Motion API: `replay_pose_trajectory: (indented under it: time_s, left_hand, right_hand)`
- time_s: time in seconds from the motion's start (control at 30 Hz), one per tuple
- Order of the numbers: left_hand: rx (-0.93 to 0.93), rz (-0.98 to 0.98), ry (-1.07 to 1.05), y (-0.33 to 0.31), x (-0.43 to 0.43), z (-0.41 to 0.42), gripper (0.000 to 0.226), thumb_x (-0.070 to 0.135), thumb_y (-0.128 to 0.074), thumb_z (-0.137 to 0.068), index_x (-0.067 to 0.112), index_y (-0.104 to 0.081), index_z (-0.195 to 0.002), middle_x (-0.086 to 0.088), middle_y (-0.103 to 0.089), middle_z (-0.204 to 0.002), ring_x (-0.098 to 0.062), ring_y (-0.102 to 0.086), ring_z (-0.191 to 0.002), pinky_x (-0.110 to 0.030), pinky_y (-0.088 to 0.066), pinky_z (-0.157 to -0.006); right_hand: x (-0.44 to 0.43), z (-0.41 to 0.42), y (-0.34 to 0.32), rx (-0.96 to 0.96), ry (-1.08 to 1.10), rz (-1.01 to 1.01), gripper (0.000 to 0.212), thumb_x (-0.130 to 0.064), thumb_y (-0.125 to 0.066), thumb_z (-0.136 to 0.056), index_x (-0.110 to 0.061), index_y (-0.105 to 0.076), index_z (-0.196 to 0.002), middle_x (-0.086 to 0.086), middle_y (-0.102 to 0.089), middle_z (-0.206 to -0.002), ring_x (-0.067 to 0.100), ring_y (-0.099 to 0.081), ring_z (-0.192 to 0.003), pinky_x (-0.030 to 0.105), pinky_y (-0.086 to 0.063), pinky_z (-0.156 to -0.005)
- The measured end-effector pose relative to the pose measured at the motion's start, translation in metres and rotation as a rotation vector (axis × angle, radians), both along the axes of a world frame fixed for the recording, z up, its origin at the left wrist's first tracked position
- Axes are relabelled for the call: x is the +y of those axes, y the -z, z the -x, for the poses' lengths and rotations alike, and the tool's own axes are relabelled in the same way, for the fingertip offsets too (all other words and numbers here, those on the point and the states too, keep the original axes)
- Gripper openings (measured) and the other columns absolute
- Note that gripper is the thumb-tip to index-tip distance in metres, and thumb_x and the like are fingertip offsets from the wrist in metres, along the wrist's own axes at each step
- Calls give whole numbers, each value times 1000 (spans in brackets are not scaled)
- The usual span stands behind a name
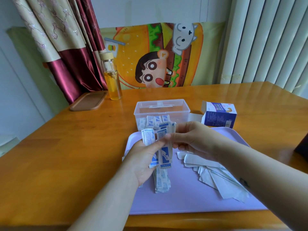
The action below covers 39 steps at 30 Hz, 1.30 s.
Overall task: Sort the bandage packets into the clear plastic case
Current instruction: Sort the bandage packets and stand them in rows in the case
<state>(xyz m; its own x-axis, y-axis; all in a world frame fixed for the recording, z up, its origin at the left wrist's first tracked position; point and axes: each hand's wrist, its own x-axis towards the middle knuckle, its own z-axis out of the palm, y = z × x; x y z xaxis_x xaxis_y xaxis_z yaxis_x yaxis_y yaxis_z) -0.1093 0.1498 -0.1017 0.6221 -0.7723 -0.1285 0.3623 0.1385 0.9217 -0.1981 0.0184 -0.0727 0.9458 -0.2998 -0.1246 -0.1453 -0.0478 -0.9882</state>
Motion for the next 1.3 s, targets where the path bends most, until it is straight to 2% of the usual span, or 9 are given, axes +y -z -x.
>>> replay_pose_trajectory:
  time_s: [0.3,0.37,0.5,0.6,0.67,0.8,1.0,1.13,1.3]
  left_hand:
    - [315,-2,179,-9,2,12,16,23,-57,-88,12,-68,-95,-9,-70,-76,-19,-68,-61,-29,-57,-59]
    - [355,5,163,-11,0,15,17,20,-61,-84,12,-68,-97,-5,-64,-66,-14,-61,-51,-26,-56,-54]
    - [397,-30,130,-13,-4,10,17,19,-61,-85,9,-66,-97,-1,-53,-60,-10,-47,-48,-20,-48,-48]
    - [341,-78,211,-16,-6,9,11,19,-57,-85,10,-62,-89,-6,-56,-73,-16,-57,-67,-29,-49,-62]
    - [260,-116,255,-15,-8,9,21,21,-48,-92,9,-66,-87,-10,-64,-80,-19,-66,-72,-29,-52,-62]
    - [130,-146,298,-18,-7,4,21,11,-44,-93,10,-65,-86,-7,-60,-83,-17,-62,-73,-29,-49,-64]
    - [77,-143,252,-31,-16,-9,35,9,-50,-93,15,-63,-61,3,-42,-54,-7,-40,-44,-16,-36,-41]
    - [18,-171,338,-49,-28,-33,15,13,-49,-95,15,-57,-84,6,-35,-55,-4,-24,-44,-14,-14,-42]
    - [-117,-188,425,-72,-57,-63,17,18,-45,-97,11,-58,-89,6,-31,-53,-3,-24,-41,-13,-14,-40]
  right_hand:
    - [1,-2,1,-24,-14,290,23,-9,-72,-79,-14,-69,-101,12,-72,-85,19,-63,-72,32,-48,-70]
    - [7,-2,-1,-36,11,518,29,-14,-73,-79,-19,-66,-107,8,-69,-92,-2,-58,-72,21,-49,-72]
    - [11,9,-12,-66,-65,783,104,-31,-82,-68,-36,-15,-148,-9,-30,-140,-11,-42,-108,-2,-35,-81]
    - [25,12,-8,-11,-219,1024,127,-47,-85,-58,-43,6,-146,-14,-4,-151,6,-16,-139,23,-35,-107]
    - [29,8,1,-60,-187,1154,120,-51,-82,-58,-42,-2,-146,-9,-18,-144,12,-28,-132,33,-40,-103]
    - [18,1,3,-184,-99,1141,94,-40,-80,-66,-33,-26,-142,-7,-33,-121,10,-40,-106,22,-42,-86]
    - [3,-8,-25,-142,-208,978,102,-34,-82,-66,-34,-19,-146,-12,-30,-137,-1,-44,-110,10,-41,-88]
    - [-30,-30,-55,-182,-65,798,49,-18,-68,-84,-21,-51,-131,-5,-66,-104,7,-61,-83,23,-50,-81]
    - [-53,-56,-77,-189,-31,734,10,0,-60,-86,-10,-61,-84,11,-67,-76,15,-57,-59,28,-47,-61]
